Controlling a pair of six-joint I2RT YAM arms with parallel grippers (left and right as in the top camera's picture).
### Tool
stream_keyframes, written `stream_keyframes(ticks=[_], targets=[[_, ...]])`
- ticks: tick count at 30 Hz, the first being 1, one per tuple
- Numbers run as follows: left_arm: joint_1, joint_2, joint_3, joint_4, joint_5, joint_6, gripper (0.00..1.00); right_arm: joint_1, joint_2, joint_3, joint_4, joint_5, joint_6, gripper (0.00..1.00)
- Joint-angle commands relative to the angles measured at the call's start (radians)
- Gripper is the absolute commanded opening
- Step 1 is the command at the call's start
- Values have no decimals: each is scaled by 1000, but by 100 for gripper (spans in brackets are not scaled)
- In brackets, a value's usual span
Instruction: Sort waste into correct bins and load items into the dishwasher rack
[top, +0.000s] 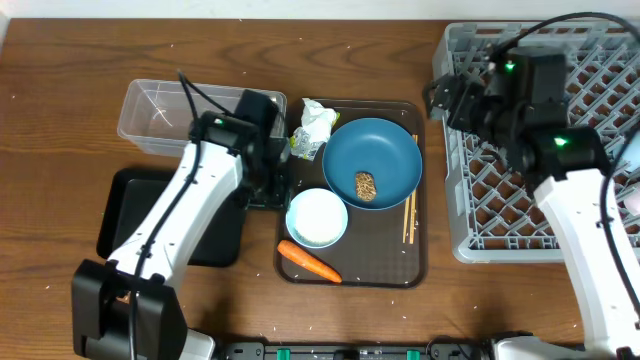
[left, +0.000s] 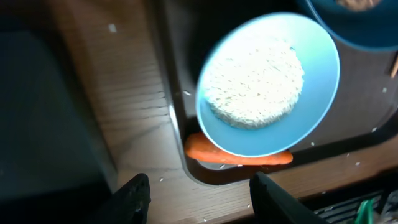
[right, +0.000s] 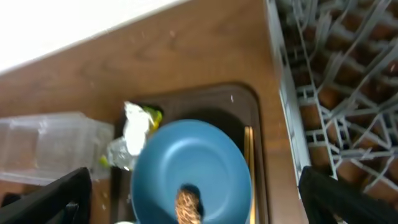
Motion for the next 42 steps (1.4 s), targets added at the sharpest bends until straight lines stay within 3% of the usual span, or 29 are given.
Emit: stream_keyframes(ticks=[1, 3, 8, 14, 26, 32, 39, 42], targets=[[-37, -3, -42, 10, -25, 34, 53, 24, 60, -3, -39, -12, -25, 99], [-44, -3, -62, 38, -25, 30, 53, 29, 97, -3, -67, -20, -25, 98], [-41, -3, -72, 100, -26, 4, 53, 50, 187, -3, -90, -70, -64, 82], [-41, 21, -106, 148, -106, 4, 53, 81, 242, -3, -83, -90, -70, 82], [-94, 43, -125, 198, -95, 5, 49, 82, 245, -3, -73, -90, -80, 81], [-200, 43, -124, 192, 73, 31, 45, 82, 245, -3, -73, -90, -80, 82], [-392, 43, -123, 204, -113, 63, 47, 82, 245, -3, -62, -90, -80, 82], [-443, 43, -123, 233, -172, 73, 52, 82, 245, -3, -63, -90, -80, 82]])
